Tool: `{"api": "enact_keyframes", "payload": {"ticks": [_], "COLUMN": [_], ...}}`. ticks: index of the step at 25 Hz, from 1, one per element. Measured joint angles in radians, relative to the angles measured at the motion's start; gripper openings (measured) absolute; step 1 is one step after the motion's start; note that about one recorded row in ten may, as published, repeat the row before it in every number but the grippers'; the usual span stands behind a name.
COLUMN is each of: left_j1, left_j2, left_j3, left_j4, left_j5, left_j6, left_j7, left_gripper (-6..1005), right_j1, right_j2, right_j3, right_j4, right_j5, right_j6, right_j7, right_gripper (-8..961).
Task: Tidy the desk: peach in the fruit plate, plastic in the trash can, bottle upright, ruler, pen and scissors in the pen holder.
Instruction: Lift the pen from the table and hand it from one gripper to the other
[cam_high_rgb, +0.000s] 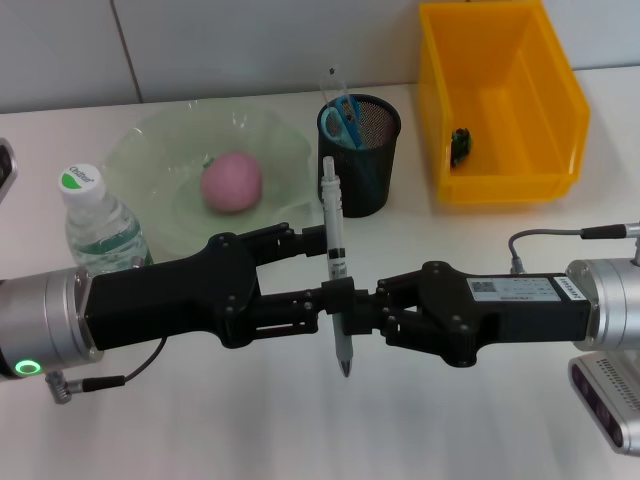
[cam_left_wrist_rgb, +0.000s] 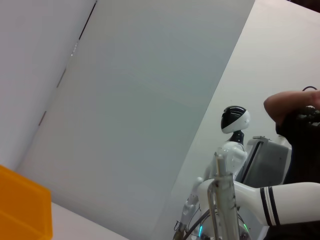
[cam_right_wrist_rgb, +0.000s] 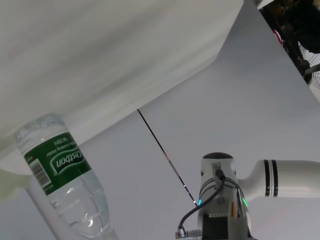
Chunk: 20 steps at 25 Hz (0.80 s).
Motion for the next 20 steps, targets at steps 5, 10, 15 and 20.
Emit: {"api": "enact_keyframes", "payload": {"ticks": [5,10,15,20], "left_j1": [-0.002,-0.008,-0.009,-0.009], "left_j2": [0.0,0.002,0.003,0.003], "left_j3": [0.0,0.001,0.001,0.001], "left_j4": [0.001,0.002,0.002,-0.004], "left_j5": [0.0,0.0,0.002,0.005], "left_j6": [-0.001,-0.001,-0.001,0.0], "left_j7": [-0.017,-0.038,-0.039,-0.042], "left_gripper": [800,798,775,677], "right_j1": [0.001,0.002,-0.001,-0.002], "right_j2": [0.0,0.001,0.002,0.002], "right_j3": [-0.001,-0.002,-0.002,-0.002], "right_j4": [0.001,0.003,0.002,0.003], "right_j5": [0.0,0.003,0.004,0.004], "right_j6": [0.01,0.023,0.024,0.024], "right_j7": [-0.023,-0.07,-0.08,-0.087], "right_gripper": [125,125,126,126]}}
